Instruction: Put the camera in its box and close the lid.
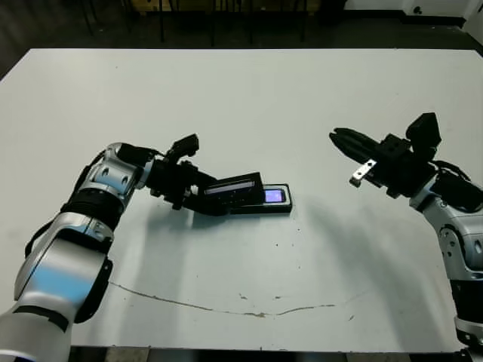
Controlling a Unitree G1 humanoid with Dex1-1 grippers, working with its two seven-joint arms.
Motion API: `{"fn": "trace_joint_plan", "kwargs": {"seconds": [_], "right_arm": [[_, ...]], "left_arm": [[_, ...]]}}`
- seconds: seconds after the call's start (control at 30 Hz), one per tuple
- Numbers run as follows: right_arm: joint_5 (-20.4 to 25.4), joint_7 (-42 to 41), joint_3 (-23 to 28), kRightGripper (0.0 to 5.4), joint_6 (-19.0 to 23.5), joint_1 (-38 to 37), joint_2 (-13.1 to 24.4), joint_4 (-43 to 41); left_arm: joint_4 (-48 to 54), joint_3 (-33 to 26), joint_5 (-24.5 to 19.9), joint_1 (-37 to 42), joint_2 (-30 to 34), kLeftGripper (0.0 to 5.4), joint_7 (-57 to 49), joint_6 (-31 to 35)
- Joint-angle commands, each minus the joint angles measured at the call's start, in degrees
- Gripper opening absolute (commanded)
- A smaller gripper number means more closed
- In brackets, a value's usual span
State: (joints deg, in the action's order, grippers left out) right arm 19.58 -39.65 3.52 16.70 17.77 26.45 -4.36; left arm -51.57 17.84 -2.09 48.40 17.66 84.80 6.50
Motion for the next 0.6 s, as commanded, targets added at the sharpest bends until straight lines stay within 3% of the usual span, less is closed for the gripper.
{"fn": "trace_joint_plan", "kwargs": {"seconds": [0.03,0.37,0.6], "right_arm": [[0.0,-0.2,0.0,0.00,0.6,-0.7,0.4,0.4],[0.4,-1.2,0.5,0.00,0.2,-0.6,0.5,0.8],[0.8,-1.6,1.0,0.00,-0.3,-0.5,0.6,0.7]], "left_arm": [[-0.3,1.0,1.5,-0.7,-0.9,2.83,-0.1,-0.4],[0.9,1.3,2.8,-1.1,-2.5,2.83,-2.0,-1.9],[2.1,5.4,7.2,-0.5,-5.4,2.83,-7.4,-2.1]]}}
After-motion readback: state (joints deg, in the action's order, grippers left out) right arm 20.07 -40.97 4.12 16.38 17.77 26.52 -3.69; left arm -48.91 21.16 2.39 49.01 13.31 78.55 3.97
